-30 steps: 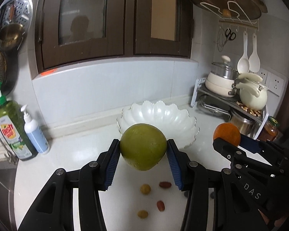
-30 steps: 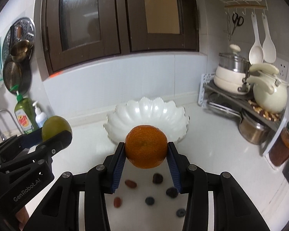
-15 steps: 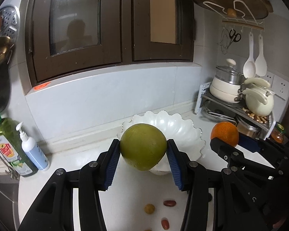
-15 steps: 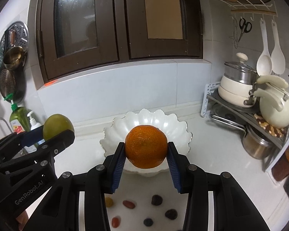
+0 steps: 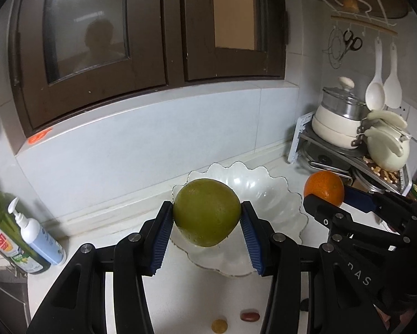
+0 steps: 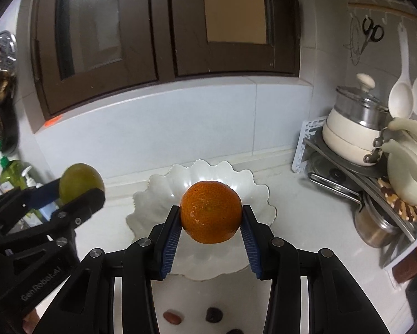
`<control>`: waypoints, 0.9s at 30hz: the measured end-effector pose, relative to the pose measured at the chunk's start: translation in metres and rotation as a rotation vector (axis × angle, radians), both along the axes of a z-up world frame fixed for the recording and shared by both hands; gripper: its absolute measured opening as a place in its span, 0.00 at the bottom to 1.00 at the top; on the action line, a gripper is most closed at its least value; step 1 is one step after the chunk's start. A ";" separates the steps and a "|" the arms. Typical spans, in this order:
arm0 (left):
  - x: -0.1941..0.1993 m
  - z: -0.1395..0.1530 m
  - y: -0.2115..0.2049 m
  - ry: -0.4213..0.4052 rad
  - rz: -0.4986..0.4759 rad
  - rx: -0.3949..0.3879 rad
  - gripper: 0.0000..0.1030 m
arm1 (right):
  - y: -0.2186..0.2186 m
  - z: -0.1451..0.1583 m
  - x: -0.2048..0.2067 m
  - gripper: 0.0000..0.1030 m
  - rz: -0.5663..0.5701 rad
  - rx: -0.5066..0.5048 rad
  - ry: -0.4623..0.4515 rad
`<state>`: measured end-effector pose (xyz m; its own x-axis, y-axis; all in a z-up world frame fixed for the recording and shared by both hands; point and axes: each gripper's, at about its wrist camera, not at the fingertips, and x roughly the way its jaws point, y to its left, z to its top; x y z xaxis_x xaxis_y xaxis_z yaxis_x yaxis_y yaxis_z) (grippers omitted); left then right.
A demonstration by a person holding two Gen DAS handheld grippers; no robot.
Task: Organize fruits
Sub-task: 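Lift the green pear with the left gripper while the right gripper carries the mandarin over the bowl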
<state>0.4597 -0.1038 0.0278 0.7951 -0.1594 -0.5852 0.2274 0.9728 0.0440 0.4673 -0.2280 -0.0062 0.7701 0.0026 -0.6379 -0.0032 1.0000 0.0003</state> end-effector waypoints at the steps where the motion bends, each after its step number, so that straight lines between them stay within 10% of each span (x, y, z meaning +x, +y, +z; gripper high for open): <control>1: 0.006 0.000 -0.001 0.010 -0.002 -0.001 0.47 | -0.003 -0.002 0.008 0.42 -0.001 0.006 0.016; 27: 0.148 -0.075 -0.028 0.358 -0.005 0.004 0.47 | -0.028 -0.083 0.151 0.42 -0.005 0.042 0.383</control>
<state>0.6073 -0.1321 -0.0475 0.5392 -0.1595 -0.8269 0.2334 0.9717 -0.0352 0.6186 -0.2560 -0.0894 0.4758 0.0321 -0.8790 0.0097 0.9991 0.0418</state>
